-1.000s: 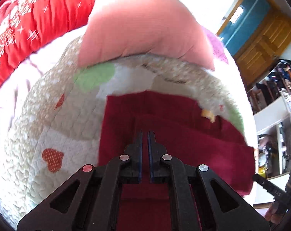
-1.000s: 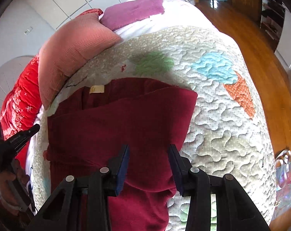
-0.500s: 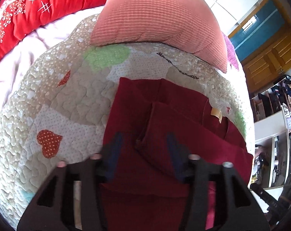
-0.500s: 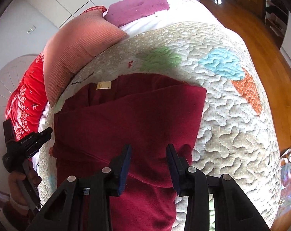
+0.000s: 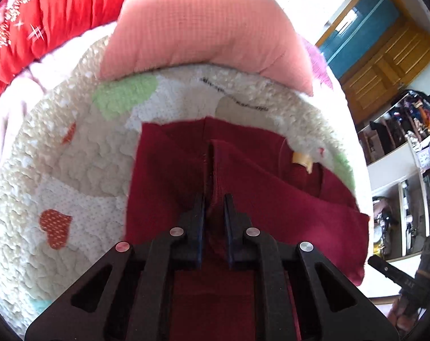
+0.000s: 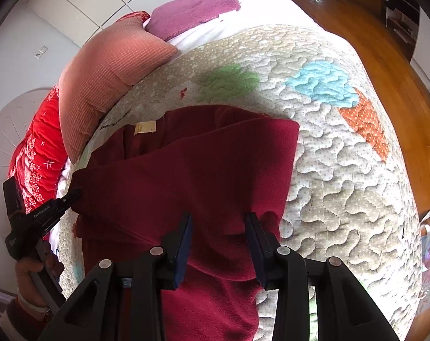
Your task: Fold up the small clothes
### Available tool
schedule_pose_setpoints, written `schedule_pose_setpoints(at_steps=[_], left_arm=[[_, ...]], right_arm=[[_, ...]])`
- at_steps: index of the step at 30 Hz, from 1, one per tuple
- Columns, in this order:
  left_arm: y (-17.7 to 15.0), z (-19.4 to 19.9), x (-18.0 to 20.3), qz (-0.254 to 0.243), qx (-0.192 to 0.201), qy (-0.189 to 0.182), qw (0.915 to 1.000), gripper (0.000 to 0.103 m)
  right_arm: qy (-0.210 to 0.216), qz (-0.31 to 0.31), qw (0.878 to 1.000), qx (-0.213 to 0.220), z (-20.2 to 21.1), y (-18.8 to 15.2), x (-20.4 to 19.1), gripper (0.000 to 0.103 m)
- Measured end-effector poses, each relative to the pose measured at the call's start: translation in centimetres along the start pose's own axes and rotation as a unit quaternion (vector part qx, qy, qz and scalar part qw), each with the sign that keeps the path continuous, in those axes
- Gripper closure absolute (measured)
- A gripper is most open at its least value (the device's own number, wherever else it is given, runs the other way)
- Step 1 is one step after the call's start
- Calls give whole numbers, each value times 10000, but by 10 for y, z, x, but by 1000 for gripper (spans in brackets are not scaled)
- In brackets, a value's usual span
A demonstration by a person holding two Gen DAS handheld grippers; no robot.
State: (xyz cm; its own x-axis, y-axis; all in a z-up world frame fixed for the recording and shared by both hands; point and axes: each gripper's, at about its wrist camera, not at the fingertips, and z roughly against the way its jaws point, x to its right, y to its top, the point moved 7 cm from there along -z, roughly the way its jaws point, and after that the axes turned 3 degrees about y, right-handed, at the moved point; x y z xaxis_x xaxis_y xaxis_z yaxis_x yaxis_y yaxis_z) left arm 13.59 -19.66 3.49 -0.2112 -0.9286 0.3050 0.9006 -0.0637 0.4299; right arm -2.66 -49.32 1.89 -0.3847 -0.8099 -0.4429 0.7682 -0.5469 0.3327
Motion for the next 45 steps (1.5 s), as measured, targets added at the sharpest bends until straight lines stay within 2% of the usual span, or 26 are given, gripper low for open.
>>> schedule_pose_setpoints(at_steps=[3,5,10,14,18,22,25,32,35,36,37,40,45], left_arm=[[-5,6,-12,13,5,222,9998,92],[-13,-3,-24,72,-152,467,9988,92],[-30,-19,-34,308,-349,545,9974,92],[-33,-17,-31,170,-304,678,9971,92],[-32,-20,-31,134,-340,743,9966,91],[-33,-21,-31,59,-324,810,9962,91],[-33,-21,-30,27,-336,837,9959,91],[-32,-22,-27,0,-413,954,9946,88],[-33,-22,-27,-71,-426,1034,9937,83],[-34,-22,-26,-102,-440,1063,9933,81],[-35,-21,-26,-116,-452,1079,9931,79],[-39,-15,-27,-114,-514,1061,9930,69],[-45,0,-27,-213,-531,1133,9919,68]], right_arm=[[-135,272,9995,-11,-7,7,-7,67],[-359,375,9986,-139,-20,10,-7,67],[-768,469,9955,-309,-56,18,6,67],[-795,556,9947,-332,-44,21,2,67],[-743,762,9935,-394,-23,-1,-9,67],[-1129,890,9873,-671,-38,-30,7,67],[-1157,819,9880,-606,-44,-30,10,67],[-998,611,9920,-465,-21,-31,2,67],[-1298,609,9877,-624,-35,-41,14,67],[-1411,608,9861,-636,-40,-42,19,64],[-1396,523,9864,-686,-44,-43,23,59],[-1193,101,9904,-695,-41,-38,27,58],[-1093,177,9926,-504,-14,-42,11,58]])
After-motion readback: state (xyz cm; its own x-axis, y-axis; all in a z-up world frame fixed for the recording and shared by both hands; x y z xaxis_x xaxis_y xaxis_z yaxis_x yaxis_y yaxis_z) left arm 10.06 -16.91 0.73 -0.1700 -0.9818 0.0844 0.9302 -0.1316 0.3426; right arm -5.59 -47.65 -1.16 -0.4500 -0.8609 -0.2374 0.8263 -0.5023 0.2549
